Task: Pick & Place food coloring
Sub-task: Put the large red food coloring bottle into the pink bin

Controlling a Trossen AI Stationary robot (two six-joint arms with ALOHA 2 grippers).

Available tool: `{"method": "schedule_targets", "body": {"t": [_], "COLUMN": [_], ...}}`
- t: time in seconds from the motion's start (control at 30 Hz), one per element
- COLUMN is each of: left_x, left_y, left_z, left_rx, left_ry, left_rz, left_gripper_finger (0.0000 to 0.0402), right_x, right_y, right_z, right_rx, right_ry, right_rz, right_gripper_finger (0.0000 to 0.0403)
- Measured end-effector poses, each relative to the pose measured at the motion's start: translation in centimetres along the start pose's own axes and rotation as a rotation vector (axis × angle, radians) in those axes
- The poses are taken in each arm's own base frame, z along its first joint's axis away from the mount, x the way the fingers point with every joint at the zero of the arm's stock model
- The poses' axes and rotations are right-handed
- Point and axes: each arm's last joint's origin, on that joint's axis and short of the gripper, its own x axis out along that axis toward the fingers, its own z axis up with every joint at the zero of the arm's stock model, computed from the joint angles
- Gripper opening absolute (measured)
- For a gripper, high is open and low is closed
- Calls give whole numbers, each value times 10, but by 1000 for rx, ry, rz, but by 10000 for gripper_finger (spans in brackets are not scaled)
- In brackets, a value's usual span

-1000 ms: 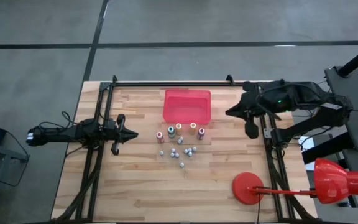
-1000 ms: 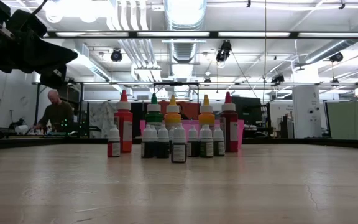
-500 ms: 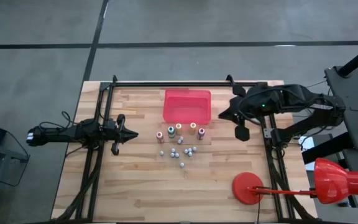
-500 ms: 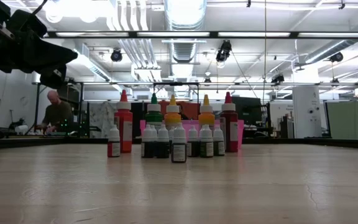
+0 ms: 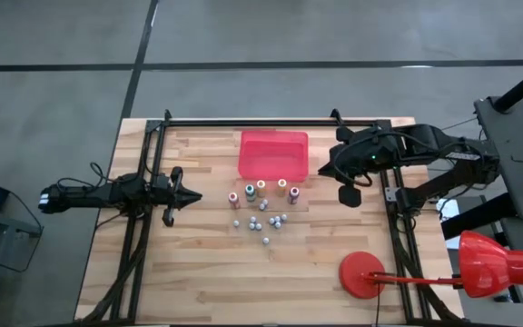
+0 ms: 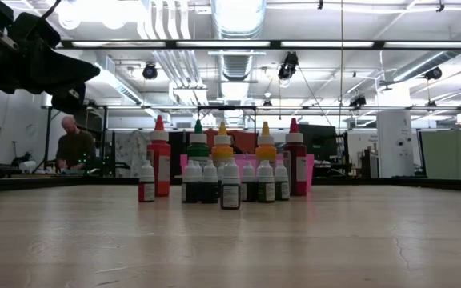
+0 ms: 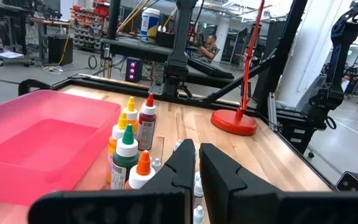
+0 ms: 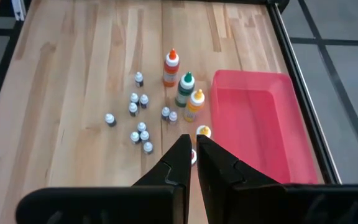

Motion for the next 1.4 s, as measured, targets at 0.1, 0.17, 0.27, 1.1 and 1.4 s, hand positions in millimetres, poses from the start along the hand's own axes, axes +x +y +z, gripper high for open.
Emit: {"method": "schedule_targets", "body": {"t": [0.1, 0.17, 0.27, 1.1, 1.4], "left_x": [0, 0, 0, 0, 0], "left_y": [0, 0, 0, 0, 0], "left_z": [0, 0, 0, 0, 0], "left_rx": [0, 0, 0, 0, 0], "left_ry": [0, 0, 0, 0, 0], "left_rz": [0, 0, 0, 0, 0], "left_gripper_finger": [0, 0, 0, 0, 0], "right_x": [-1, -1, 2, 54, 76], "right_y": [-1, -1, -3, -20, -19], "right_z": [0, -1, -3, -36, -41], "right_rx": [4, 6, 10, 74, 83], "right_ry": [-2, 9, 24, 180, 112], "right_rz": [-2, -4, -10, -78, -79], "right_gripper_finger": [18, 18, 18, 18, 18]}}
